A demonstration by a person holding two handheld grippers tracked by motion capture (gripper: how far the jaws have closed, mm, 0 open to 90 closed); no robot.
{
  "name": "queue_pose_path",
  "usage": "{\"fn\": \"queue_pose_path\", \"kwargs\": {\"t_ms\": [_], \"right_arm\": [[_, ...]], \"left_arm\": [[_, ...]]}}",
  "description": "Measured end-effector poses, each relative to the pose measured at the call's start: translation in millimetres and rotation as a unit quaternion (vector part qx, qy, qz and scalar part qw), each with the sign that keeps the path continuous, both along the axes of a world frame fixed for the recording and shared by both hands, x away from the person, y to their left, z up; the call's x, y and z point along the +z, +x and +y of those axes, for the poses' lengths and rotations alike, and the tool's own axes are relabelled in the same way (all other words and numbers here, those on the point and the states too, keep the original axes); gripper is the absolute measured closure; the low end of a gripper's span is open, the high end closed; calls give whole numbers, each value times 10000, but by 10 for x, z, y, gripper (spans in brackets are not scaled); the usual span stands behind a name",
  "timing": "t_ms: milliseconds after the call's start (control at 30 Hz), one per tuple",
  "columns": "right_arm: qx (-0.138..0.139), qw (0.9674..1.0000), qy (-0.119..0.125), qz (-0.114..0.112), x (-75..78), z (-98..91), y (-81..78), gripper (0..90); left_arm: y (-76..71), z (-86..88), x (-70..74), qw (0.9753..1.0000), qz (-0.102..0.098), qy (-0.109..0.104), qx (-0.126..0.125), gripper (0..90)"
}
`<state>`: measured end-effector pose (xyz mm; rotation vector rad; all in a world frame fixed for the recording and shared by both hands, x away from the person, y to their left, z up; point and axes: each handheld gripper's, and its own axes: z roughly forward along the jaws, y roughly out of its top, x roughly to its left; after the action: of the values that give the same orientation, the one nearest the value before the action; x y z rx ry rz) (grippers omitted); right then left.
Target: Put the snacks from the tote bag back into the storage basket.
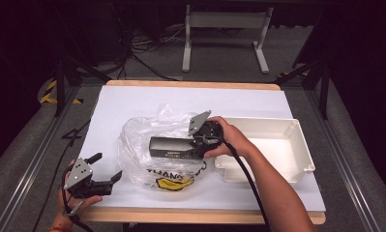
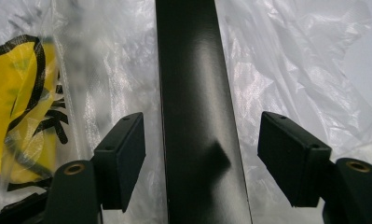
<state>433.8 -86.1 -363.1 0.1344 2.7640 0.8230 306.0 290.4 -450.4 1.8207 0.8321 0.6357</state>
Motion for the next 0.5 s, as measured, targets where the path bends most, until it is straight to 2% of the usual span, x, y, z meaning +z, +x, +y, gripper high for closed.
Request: {"fn": "queue_pose_path", "kwargs": {"t_ms": [100, 133, 200, 300, 367, 500], "right_arm": [[35, 9998, -178, 64, -39, 63, 54, 317], [62, 9997, -207, 90, -47, 75, 70, 317], [23, 9996, -244, 112, -55, 88, 77, 317], [129, 9989, -376, 234, -87, 132, 120, 318], [142, 9989, -386, 232, -97, 143, 123, 319], [151, 9974, -642, 294, -146, 199, 159, 320]], "left_arm": [[-39, 25, -4, 10000, 18, -14, 47, 68], [-49, 38, -7, 10000, 35, -61, 64, 68], [-68, 64, -15, 9999, 51, -47, 108, 69], [-115, 108, -21, 9998, 55, -34, 167, 69], [-132, 117, -23, 9998, 55, -38, 193, 69], [-185, 145, -29, 9996, 66, -23, 264, 70]]}}
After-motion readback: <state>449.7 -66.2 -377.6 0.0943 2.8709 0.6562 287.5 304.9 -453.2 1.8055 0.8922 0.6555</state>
